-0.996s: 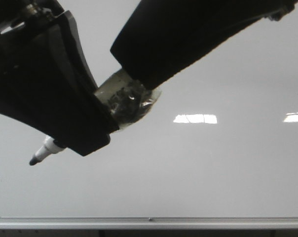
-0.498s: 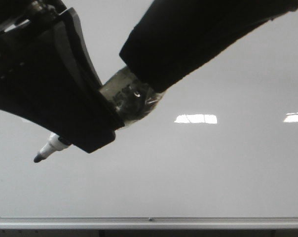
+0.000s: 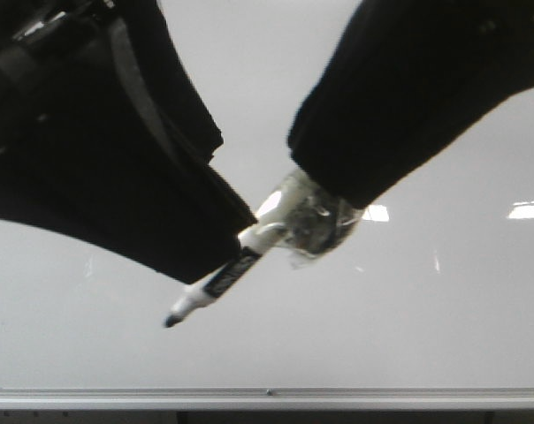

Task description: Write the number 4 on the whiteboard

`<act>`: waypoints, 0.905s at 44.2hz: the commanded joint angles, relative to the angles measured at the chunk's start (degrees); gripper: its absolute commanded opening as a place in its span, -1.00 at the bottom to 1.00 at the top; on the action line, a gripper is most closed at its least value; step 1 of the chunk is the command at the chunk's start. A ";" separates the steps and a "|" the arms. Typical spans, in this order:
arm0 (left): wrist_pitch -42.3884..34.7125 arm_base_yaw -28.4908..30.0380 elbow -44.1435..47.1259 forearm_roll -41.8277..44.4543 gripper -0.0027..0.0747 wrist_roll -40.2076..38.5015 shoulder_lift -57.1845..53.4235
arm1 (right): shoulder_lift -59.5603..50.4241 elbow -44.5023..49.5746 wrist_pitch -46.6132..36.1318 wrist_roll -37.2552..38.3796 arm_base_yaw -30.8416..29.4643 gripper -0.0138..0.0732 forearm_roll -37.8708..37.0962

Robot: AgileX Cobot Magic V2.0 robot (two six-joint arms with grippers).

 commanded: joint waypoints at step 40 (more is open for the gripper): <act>-2.20 -0.34 -1.82 -1.51 -0.98 -0.79 -4.45 | -20.87 8.87 -24.22 14.83 -23.93 -0.82 -1.20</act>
